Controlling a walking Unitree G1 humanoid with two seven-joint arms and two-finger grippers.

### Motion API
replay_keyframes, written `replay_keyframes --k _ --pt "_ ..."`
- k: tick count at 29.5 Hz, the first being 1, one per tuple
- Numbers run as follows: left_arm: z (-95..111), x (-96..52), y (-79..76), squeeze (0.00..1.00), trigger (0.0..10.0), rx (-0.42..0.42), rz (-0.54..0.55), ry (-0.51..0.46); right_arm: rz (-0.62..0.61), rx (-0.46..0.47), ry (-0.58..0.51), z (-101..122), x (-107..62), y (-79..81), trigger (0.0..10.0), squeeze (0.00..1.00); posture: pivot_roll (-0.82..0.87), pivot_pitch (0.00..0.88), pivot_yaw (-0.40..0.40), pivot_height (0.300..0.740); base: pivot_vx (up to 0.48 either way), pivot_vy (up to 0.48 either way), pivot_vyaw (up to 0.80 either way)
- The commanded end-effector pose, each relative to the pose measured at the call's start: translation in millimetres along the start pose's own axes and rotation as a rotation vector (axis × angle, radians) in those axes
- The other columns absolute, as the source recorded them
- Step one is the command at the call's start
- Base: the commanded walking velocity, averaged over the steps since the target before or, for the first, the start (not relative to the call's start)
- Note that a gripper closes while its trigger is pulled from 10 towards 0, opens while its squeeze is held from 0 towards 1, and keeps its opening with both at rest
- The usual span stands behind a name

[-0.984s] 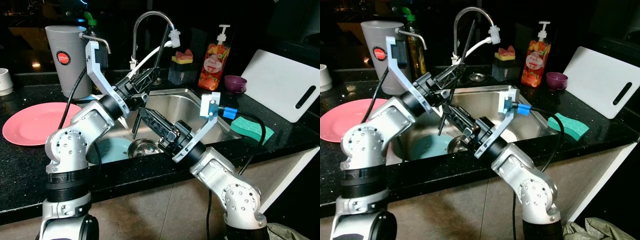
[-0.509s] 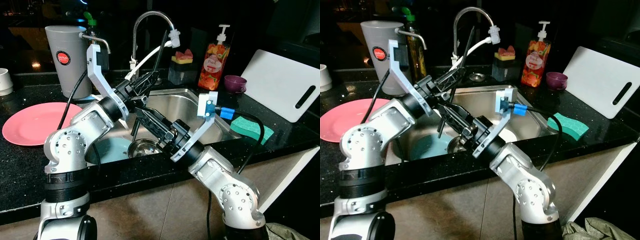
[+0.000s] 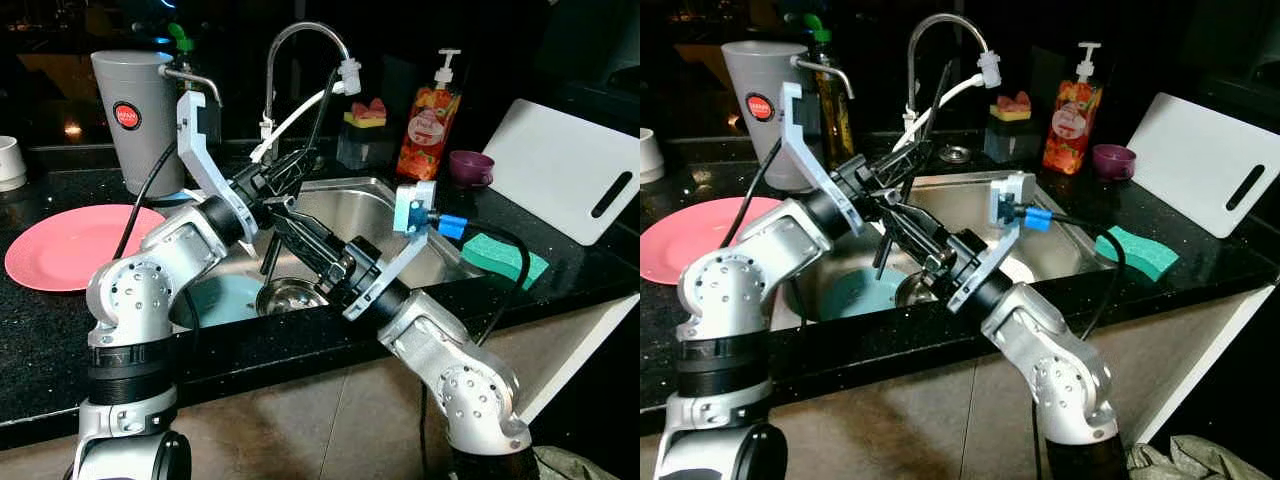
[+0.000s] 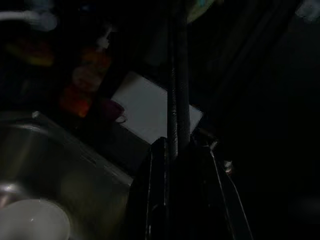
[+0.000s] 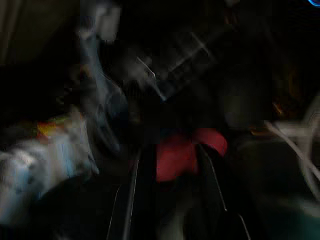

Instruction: Kitchen organization

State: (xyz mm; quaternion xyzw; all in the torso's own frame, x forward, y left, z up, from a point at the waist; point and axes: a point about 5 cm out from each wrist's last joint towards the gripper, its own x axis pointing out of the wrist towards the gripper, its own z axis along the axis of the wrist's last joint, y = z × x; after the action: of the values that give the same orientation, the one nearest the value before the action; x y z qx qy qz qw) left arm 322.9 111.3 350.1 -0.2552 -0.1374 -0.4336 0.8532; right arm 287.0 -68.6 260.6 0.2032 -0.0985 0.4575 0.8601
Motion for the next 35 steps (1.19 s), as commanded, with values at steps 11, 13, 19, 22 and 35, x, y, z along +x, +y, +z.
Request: replay_keyframes --k 11,13,19,22,35 --pt "14.0 0.4 -4.6 0.0 10.0 0.046 -0.051 -0.024 -0.052 0.016 0.067 -13.1 -17.4 -5.6 10.0 0.0 0.03 0.071 -0.067 0.74 0.0 0.0 0.0" --pt "10.6 0.9 -5.1 0.0 10.0 0.053 -0.051 -0.01 -0.046 0.017 0.056 -12.0 -16.1 -4.7 10.0 0.0 0.03 0.069 -0.065 0.74 0.0 0.0 0.0" --pt "-9.9 5.4 10.1 0.0 10.0 0.227 0.104 0.118 -0.018 0.023 0.034 -8.3 -13.7 -2.0 10.0 0.0 0.03 0.069 -0.065 0.74 0.0 0.0 0.0" --pt "-24.9 7.1 30.3 0.0 10.0 0.366 0.263 0.205 -0.002 0.024 0.032 -7.0 -13.6 -0.6 10.0 0.0 0.03 0.069 -0.065 0.74 0.0 0.0 0.0" --pt "-78.0 -5.7 112.3 0.52 10.0 0.639 0.665 0.568 -0.129 -0.001 0.0 -5.4 -9.8 -20.2 10.0 0.0 0.0 0.07 -0.053 0.74 0.0 0.0 0.0"
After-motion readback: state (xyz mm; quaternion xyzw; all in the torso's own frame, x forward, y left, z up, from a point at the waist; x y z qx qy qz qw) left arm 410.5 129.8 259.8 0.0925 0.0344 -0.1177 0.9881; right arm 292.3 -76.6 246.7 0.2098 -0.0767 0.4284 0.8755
